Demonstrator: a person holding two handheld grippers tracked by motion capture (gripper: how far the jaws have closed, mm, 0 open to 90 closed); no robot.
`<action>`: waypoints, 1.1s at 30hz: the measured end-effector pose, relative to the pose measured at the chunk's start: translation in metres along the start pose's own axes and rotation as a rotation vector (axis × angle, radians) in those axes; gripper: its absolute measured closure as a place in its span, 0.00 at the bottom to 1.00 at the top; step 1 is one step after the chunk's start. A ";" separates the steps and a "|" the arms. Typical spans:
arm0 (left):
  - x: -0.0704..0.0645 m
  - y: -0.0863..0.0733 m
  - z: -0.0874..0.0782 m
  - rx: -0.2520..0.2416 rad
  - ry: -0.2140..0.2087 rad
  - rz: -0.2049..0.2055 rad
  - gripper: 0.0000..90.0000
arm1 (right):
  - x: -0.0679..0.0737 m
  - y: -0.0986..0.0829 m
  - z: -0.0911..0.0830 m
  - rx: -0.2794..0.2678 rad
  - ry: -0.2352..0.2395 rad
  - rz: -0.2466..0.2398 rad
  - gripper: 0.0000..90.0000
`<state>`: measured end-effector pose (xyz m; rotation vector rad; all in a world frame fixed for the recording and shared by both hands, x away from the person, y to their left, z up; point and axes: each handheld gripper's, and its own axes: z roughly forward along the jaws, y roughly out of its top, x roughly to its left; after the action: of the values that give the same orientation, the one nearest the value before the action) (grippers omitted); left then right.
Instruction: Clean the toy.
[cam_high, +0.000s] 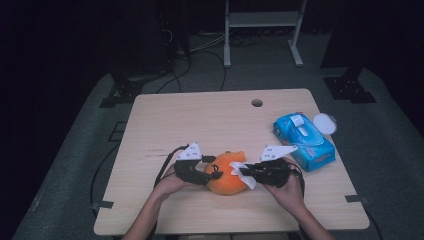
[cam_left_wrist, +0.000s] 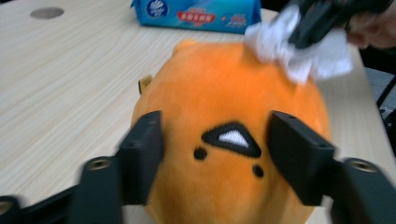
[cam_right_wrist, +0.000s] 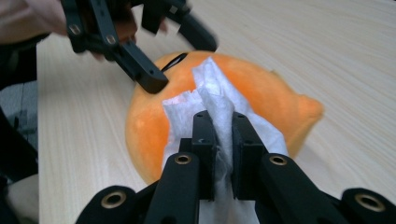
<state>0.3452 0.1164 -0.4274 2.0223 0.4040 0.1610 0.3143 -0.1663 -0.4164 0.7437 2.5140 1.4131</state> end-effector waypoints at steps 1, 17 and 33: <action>-0.002 0.003 0.000 -0.033 -0.002 0.011 0.30 | 0.002 0.000 0.001 0.003 0.004 -0.005 0.90; -0.007 -0.003 0.007 0.005 -0.018 0.008 0.41 | -0.019 -0.010 -0.004 -0.015 0.006 0.090 0.91; -0.013 -0.003 0.010 0.027 -0.048 0.035 0.42 | -0.019 -0.009 0.001 -0.035 0.030 0.124 0.90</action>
<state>0.3354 0.1043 -0.4341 2.0561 0.3429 0.1288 0.3280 -0.1787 -0.4259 0.8918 2.4974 1.5143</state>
